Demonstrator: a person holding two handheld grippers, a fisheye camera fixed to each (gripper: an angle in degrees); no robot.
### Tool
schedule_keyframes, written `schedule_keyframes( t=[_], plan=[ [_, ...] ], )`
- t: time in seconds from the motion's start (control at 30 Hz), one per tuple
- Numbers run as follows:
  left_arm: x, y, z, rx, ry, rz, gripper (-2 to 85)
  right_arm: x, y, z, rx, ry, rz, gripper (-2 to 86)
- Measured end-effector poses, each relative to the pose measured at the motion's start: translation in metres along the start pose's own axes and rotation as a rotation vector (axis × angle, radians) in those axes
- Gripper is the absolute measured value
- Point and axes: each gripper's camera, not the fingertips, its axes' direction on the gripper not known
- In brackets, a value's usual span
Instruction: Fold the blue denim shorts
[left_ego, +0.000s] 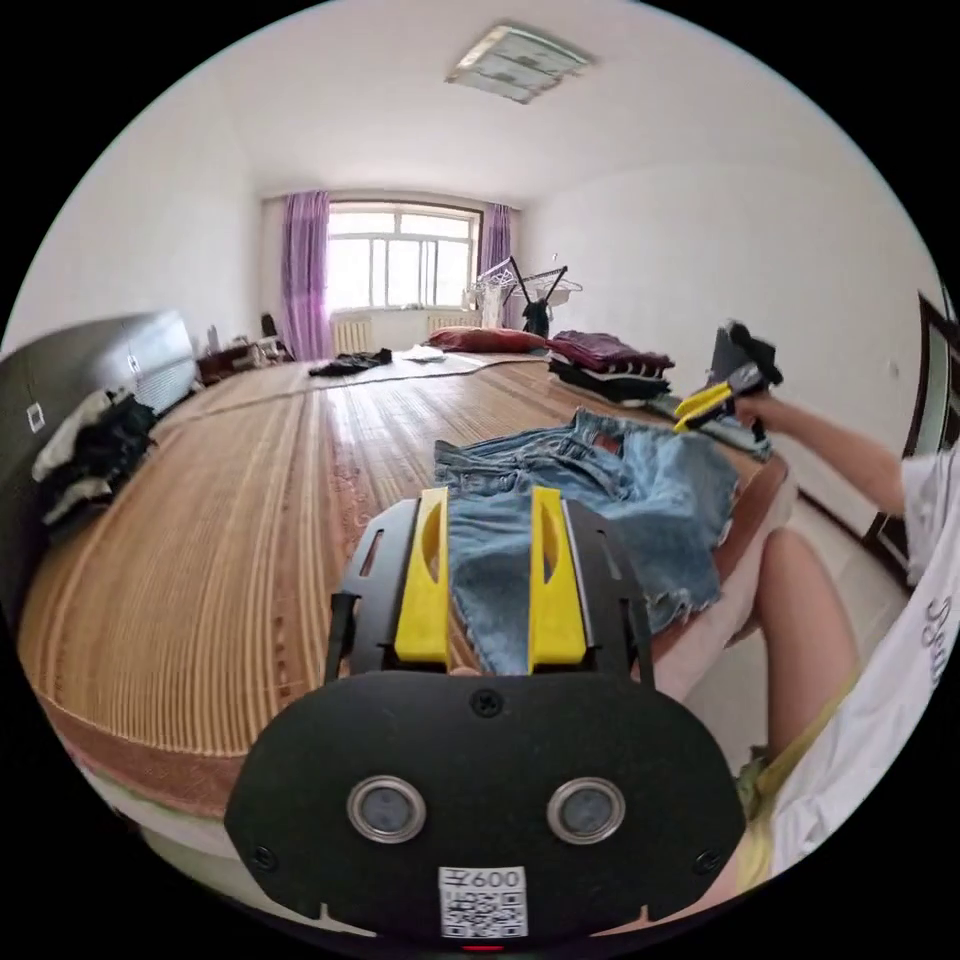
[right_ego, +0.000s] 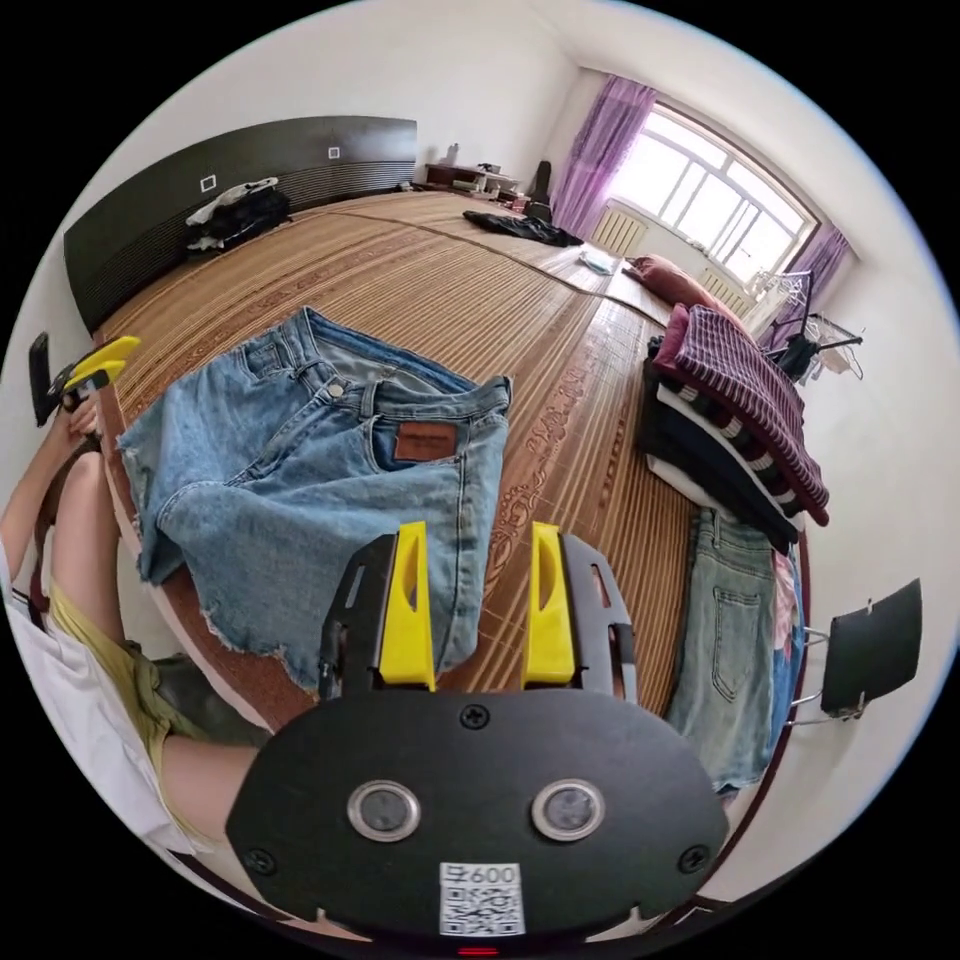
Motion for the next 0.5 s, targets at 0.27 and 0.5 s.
schedule_keyframes(
  t=[0.27, 0.5],
  plan=[
    [-0.029, -0.114, 0.134, -0.342, -0.001, 0.064, 12.7, -0.005, -0.074, 0.062, -0.041, 0.051, -0.024, 11.4],
    [-0.017, -0.122, 0.227, -0.520, -0.239, 0.209, 3.2, -0.005, -0.092, 0.136, -0.193, 0.095, -0.145, 3.4]
  ],
)
